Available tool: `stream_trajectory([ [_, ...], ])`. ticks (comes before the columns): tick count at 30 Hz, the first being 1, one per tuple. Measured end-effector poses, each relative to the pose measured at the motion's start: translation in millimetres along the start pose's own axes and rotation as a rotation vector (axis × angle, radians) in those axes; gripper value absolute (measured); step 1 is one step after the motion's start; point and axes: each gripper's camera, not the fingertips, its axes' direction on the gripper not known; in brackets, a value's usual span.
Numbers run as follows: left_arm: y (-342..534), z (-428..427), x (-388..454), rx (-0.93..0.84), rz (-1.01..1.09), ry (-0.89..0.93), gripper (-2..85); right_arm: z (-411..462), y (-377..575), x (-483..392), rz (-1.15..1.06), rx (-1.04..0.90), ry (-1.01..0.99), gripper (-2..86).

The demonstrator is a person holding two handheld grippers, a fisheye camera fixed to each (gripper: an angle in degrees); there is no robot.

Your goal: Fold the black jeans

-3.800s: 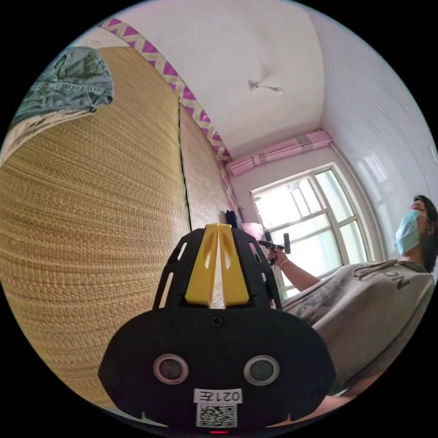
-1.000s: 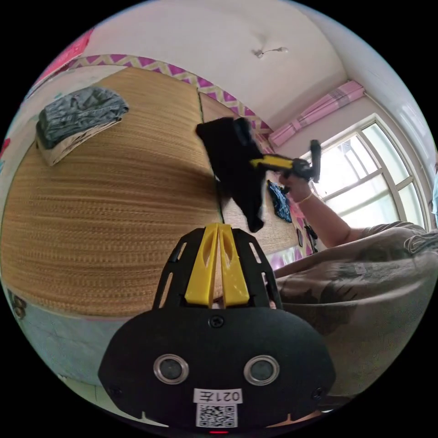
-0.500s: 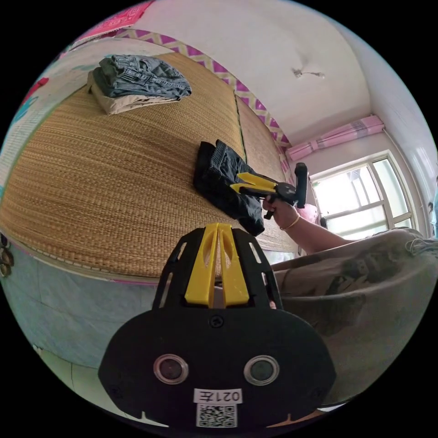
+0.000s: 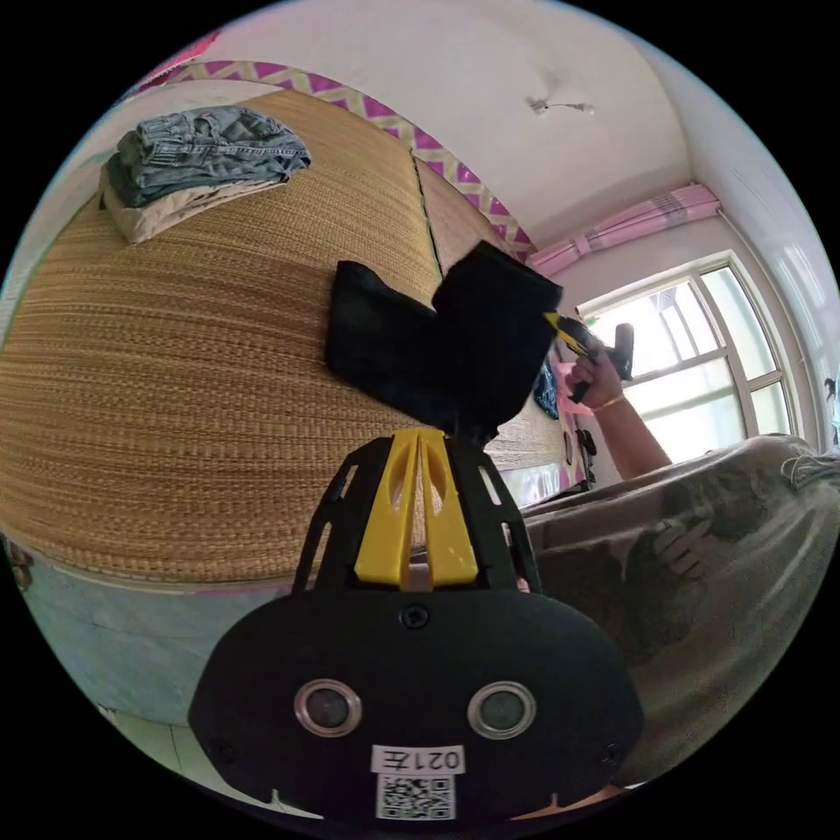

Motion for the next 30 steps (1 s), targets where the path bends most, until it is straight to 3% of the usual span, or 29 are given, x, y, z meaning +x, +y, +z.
stream_trajectory([
  [4,-27.6,56.1,27.8,-0.026,0.037,0.024,-0.7,-116.1,79.0,138.9,0.248,0.108,0.092,4.5],
  [8,-55.7,115.0,67.2,-0.076,0.171,0.002,0.4,-138.6,203.3,285.1,0.634,0.002,0.135,3.3],
  [11,-81.8,175.8,108.9,-0.162,0.335,-0.103,6.0,-153.8,275.3,316.6,0.761,0.105,0.074,1.5],
  [21,-100.0,390.2,208.8,-0.393,0.887,-0.465,10.7,-137.9,338.5,306.9,0.661,-0.011,0.017,0.5],
  [27,-107.9,427.4,188.6,-0.437,0.837,-0.475,9.1,-143.3,360.4,301.1,0.621,-0.022,-0.020,0.2],
  [30,-127.3,412.2,155.8,-0.407,0.660,-0.305,5.2,-144.4,373.3,301.5,0.617,-0.027,-0.019,0.0],
])
